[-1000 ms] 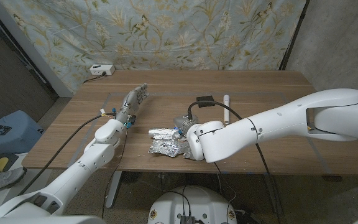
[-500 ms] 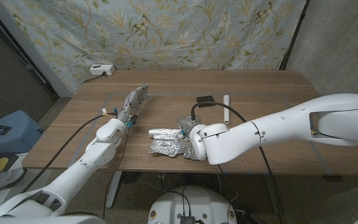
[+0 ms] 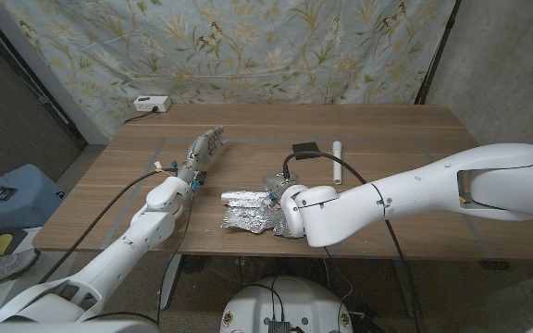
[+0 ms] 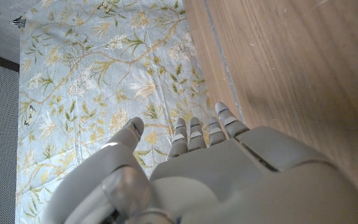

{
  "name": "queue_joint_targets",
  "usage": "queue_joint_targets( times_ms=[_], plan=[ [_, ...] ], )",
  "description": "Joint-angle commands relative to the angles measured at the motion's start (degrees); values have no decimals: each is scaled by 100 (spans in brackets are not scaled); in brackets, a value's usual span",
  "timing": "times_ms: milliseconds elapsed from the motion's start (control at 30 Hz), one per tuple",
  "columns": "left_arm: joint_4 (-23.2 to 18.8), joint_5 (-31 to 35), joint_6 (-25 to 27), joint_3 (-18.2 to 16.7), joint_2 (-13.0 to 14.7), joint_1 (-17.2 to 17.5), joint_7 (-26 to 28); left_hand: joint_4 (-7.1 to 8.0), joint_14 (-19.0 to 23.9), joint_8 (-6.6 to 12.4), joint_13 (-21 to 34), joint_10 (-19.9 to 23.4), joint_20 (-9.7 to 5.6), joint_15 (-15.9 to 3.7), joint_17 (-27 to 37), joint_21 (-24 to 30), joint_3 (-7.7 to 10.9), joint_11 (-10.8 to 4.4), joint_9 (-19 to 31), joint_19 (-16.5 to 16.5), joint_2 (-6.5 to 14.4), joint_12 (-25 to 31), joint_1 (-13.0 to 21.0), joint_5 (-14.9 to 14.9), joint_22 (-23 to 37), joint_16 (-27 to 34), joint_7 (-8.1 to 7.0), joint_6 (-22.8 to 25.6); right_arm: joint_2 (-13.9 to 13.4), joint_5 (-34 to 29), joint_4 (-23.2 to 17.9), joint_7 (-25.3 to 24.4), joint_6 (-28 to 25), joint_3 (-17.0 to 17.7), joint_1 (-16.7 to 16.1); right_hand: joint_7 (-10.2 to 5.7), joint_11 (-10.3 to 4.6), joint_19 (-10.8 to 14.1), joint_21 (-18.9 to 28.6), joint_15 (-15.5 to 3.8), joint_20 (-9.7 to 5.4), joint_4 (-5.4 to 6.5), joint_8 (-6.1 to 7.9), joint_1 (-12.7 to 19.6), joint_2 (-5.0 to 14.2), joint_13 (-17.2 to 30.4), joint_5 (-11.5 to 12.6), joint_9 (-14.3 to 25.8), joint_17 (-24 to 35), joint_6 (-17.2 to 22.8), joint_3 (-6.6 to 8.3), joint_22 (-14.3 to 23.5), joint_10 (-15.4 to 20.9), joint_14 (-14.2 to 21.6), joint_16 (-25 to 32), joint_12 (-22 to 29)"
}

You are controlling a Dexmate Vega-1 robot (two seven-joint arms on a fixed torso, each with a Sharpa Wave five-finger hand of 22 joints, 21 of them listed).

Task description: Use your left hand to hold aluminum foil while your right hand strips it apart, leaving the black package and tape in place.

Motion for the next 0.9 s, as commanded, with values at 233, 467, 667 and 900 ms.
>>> queue_joint_targets(
  times_ms=[233,467,667,900],
  plan=[
    [10,-35,54,-15,-44,35,111,8,66,114,6,53,0,33,12,-31,39,37,24,91,14,16,45,60,16,-1,66,302,144,-666,210,485,113,-14,-131,124,-142,16,31,-104,-3,-36,106,155,9,36,50,50,52,385,25,10,375,288,125,215],
    [-41,-42,47,-50,-11,85,154,7,75,118,6,66,3,33,11,-34,47,43,27,115,19,20,51,63,17,-1,75,341,136,-924,332,412,81,46,-328,8,-301,138,60,-286,-65,-55,161,296,26,67,49,72,113,701,44,10,761,647,278,437],
    [-92,-56,80,-58,-9,114,193,13,95,115,7,87,2,34,12,-39,53,46,30,128,20,26,49,64,17,5,76,353,81,-1089,411,436,141,21,-402,-70,-394,190,64,-342,-81,-61,199,378,31,83,44,83,153,892,53,9,930,741,328,538],
    [-130,-49,134,-45,-9,130,241,18,111,110,7,105,8,45,13,-47,65,74,33,138,23,32,50,67,17,8,67,367,62,-1217,620,619,262,1,-468,-112,-457,198,56,-375,-97,-56,168,411,19,80,39,90,181,881,44,9,887,729,333,534]
  ],
)
